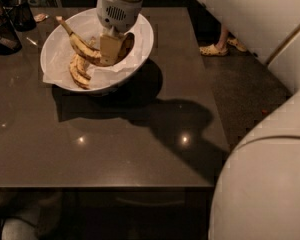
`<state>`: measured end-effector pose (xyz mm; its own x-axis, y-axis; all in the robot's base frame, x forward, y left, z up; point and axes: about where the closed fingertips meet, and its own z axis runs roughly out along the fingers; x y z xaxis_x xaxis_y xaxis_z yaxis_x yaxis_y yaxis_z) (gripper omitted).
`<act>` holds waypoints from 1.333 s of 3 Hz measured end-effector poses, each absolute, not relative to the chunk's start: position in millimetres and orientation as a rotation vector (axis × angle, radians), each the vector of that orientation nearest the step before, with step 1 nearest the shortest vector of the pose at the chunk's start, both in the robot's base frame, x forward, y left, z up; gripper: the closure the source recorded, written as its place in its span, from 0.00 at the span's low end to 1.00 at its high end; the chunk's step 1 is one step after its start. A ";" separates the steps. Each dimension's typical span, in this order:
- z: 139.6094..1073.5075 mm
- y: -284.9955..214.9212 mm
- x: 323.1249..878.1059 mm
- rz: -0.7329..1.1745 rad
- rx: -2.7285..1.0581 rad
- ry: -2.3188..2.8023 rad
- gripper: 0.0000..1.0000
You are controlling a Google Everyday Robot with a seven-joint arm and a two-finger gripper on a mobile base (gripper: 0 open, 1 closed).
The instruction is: Pick banana from white bowl
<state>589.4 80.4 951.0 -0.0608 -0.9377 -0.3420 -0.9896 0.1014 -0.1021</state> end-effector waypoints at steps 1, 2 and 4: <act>951.0 80.5 589.4 0.227 -1.898 2.065 1.00; 962.8 72.6 555.8 0.272 -1.840 2.118 1.00; 975.9 48.7 464.3 0.371 -1.652 2.236 1.00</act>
Offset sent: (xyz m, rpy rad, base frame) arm -0.0987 -0.0255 0.0343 0.0626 0.1065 -0.1438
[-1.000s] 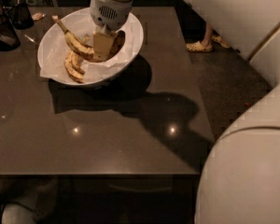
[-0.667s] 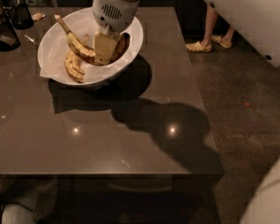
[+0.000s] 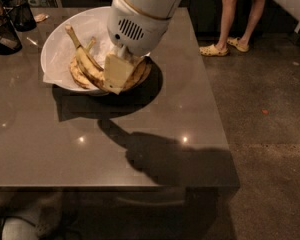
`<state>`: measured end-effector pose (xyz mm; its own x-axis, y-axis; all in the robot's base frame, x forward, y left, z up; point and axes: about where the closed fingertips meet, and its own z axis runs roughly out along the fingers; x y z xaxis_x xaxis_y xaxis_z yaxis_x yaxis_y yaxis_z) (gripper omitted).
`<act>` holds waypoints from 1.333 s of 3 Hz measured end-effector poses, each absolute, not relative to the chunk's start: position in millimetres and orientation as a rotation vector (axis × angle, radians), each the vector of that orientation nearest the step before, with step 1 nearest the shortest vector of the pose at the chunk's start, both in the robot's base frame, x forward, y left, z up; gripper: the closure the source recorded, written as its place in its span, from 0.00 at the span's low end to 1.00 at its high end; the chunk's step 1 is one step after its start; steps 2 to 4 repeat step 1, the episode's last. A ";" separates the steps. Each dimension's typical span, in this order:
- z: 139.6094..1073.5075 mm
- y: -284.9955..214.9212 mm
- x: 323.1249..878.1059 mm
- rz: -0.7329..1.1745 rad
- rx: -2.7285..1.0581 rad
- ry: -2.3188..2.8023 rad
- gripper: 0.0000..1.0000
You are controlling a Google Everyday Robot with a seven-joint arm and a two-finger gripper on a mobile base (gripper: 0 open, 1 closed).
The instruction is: Pick banana from white bowl
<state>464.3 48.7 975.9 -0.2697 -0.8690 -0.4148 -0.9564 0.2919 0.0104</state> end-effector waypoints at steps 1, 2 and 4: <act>975.9 48.7 464.3 0.371 -1.652 2.236 1.00; 975.9 48.7 464.3 0.371 -1.652 2.236 1.00; 975.9 48.7 464.3 0.371 -1.652 2.236 1.00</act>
Offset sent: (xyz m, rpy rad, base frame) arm 0.0000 0.0000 0.0000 0.0000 0.0000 0.0000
